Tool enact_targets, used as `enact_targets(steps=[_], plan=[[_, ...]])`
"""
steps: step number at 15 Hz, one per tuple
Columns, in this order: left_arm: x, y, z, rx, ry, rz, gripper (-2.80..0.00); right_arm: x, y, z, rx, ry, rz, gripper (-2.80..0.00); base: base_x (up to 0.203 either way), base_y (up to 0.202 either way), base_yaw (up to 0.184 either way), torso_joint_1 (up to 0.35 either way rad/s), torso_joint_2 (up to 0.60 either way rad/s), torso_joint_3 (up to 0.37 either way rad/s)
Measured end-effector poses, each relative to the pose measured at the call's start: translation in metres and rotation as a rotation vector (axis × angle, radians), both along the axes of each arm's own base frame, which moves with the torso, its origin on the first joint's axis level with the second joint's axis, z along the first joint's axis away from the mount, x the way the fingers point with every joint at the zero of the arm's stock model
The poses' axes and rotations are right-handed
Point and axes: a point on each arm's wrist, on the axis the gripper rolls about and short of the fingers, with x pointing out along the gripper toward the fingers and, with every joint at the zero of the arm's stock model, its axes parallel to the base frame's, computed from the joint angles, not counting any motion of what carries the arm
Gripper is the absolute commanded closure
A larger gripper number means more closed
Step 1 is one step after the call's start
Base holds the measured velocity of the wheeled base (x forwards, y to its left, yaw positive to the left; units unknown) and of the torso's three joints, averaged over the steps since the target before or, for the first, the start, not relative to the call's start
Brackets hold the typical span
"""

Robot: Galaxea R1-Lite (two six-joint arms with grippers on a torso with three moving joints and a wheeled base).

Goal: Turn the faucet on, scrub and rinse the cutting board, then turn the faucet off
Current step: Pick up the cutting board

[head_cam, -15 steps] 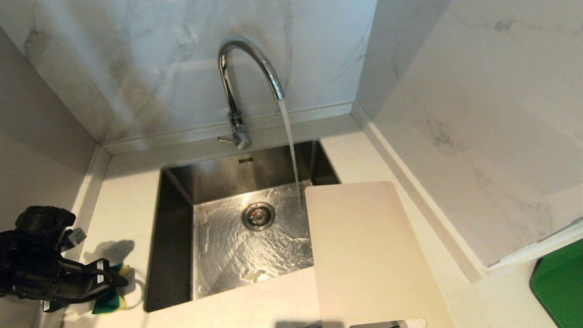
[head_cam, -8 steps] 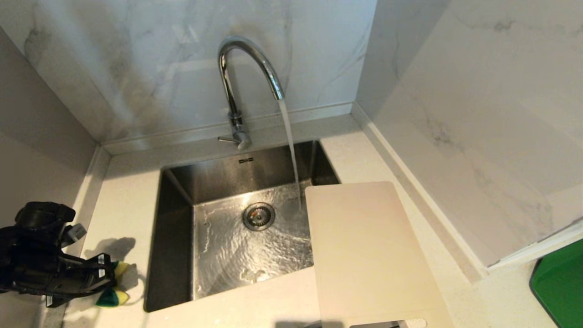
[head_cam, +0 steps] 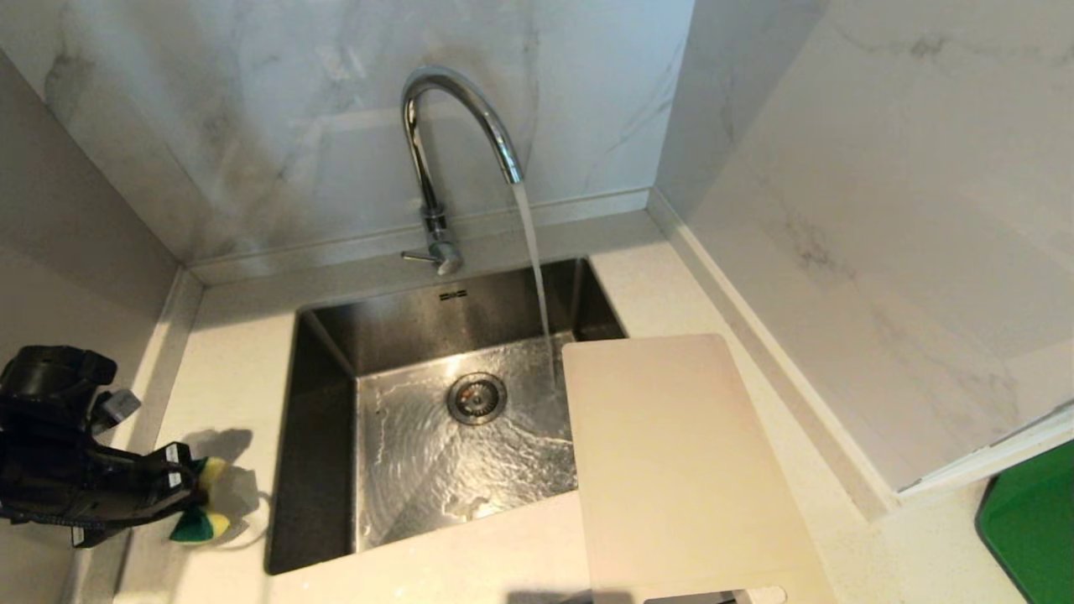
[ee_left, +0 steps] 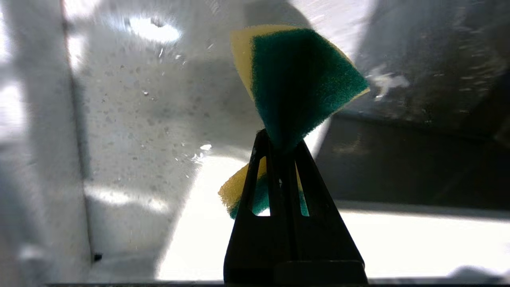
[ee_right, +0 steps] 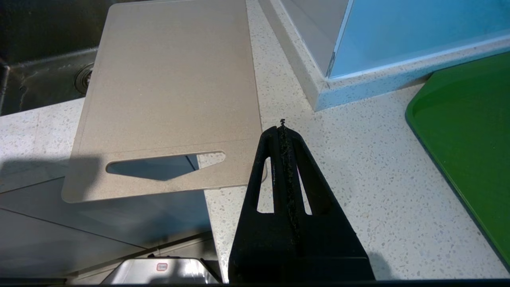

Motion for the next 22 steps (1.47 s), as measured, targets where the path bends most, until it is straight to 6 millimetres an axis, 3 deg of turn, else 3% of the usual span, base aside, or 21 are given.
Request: enact_targets(steps=[13, 18, 22], plan=[[-0.053, 0.007, 0.203, 0.255, -0.534, 0.014, 0.00, 0.000, 0.000, 0.000, -0.002, -0.001, 0.000, 0.00, 0.000, 0.000, 0.000, 0.000, 0.00, 0.000], [-0.089, 0.010, 0.261, 0.322, -0.700, 0.057, 0.00, 0.000, 0.000, 0.000, -0.002, -0.001, 0.000, 0.00, 0.000, 0.000, 0.000, 0.000, 0.00, 0.000], [-0.128, 0.003, 0.286, 0.333, -0.832, 0.045, 0.00, 0.000, 0.000, 0.000, -0.002, -0.001, 0.000, 0.00, 0.000, 0.000, 0.000, 0.000, 0.00, 0.000]])
